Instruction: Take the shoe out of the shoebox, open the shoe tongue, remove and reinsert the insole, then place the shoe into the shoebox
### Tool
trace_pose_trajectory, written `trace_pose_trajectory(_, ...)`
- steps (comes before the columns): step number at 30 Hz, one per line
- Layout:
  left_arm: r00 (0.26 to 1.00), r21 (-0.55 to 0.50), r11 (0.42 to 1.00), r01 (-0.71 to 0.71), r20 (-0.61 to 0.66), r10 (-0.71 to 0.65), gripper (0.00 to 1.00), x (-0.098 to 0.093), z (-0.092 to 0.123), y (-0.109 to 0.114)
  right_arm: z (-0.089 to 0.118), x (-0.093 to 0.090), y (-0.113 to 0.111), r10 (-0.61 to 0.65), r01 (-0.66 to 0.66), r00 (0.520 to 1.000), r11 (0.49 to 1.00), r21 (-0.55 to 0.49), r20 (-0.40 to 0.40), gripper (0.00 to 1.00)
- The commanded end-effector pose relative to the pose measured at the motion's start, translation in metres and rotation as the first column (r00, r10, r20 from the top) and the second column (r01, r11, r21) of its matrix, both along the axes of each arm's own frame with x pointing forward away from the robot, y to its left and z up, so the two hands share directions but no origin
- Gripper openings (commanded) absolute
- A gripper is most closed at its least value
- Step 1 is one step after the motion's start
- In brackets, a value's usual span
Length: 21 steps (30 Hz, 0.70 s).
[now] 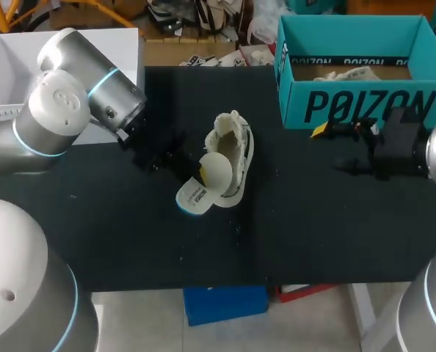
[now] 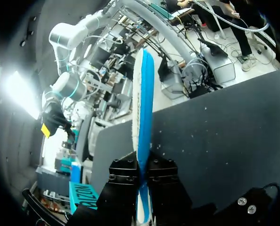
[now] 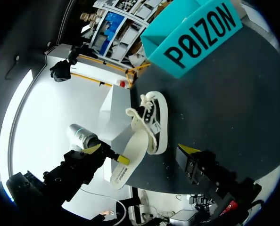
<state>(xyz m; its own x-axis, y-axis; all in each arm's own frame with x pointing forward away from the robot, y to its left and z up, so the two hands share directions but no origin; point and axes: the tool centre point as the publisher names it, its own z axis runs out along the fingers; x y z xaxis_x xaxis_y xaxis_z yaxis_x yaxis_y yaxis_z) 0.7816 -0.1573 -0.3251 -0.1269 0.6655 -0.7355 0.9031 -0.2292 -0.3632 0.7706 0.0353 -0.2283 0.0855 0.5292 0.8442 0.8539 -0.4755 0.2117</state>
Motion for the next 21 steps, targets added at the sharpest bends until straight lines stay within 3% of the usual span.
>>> trace_pose_trajectory(1,0.998,0.024,0.998,0.051,-0.026,-0.051,0.0,0.013,-0.003,-0.01,0.0,0.0,0.001,-0.001,0.001,1.0,1.0,-0.002,-0.002,1.0)
trace_pose_trajectory(21,0.999,0.083,0.996,0.039,-0.006,-0.039,0.0,0.048,-0.029,-0.025,0.0,0.0,0.001,-0.001,0.001,1.0,1.0,-0.002,-0.002,1.0)
